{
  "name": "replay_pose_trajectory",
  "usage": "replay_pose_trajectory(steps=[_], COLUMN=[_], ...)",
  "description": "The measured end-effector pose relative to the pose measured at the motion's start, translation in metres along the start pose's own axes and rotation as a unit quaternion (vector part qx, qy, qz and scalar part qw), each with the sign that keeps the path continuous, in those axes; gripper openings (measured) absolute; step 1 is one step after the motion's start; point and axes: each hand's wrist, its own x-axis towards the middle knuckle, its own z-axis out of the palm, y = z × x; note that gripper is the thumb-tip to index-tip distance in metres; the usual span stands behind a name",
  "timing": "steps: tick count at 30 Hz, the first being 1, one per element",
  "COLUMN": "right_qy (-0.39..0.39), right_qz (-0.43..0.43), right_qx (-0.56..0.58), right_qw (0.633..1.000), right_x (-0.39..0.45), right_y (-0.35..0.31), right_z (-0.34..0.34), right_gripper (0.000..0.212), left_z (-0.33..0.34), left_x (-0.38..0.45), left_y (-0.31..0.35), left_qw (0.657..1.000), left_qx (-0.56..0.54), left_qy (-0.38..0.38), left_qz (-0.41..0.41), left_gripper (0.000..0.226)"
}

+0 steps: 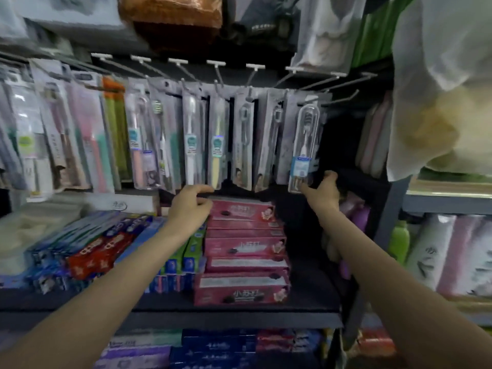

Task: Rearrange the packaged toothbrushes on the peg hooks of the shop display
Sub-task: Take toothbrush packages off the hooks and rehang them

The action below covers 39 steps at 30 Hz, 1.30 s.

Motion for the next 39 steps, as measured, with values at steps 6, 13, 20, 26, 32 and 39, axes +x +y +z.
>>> replay_pose_trajectory(steps=[6, 13, 20, 26, 32, 39], right_qy=[-0.063, -0.061, -0.069, -0.115, -0.148, -0.223], right_qz=[0.037, 0.035, -0.049, -0.108, -0.197, -0.298], right_qx=[0.087, 0.109, 0.235, 0.212, 0.186, 0.053], right_qw=[0.994, 0.992, 0.968, 0.964, 0.951, 0.927], right_x=[0.027, 0.05, 0.023, 0.008, 0.005, -0.014], right_y=[0.005, 0.001, -0.006, 0.004, 0.0, -0.004], right_z=[0.019, 0.029, 0.019, -0.02, -0.042, -0.023], right_gripper=[0.065, 0.068, 0.041, 0.046, 0.039, 0.044], left_z=[0.017, 0.019, 0.029, 0.054, 0.075, 0.064], left_x=[0.002, -0.003, 0.0, 0.005, 0.006, 0.005], left_y=[0.01, 0.009, 0.015, 0.044, 0.077, 0.082], left_qw=[1.0, 1.0, 0.998, 0.994, 0.978, 0.942], left_qx=[0.006, -0.015, -0.058, -0.092, -0.165, -0.316], left_qy=[0.009, 0.001, -0.01, -0.051, -0.105, -0.104], left_qz=[-0.003, -0.022, -0.013, 0.038, 0.069, 0.039], left_gripper=[0.027, 0.029, 0.029, 0.032, 0.031, 0.031])
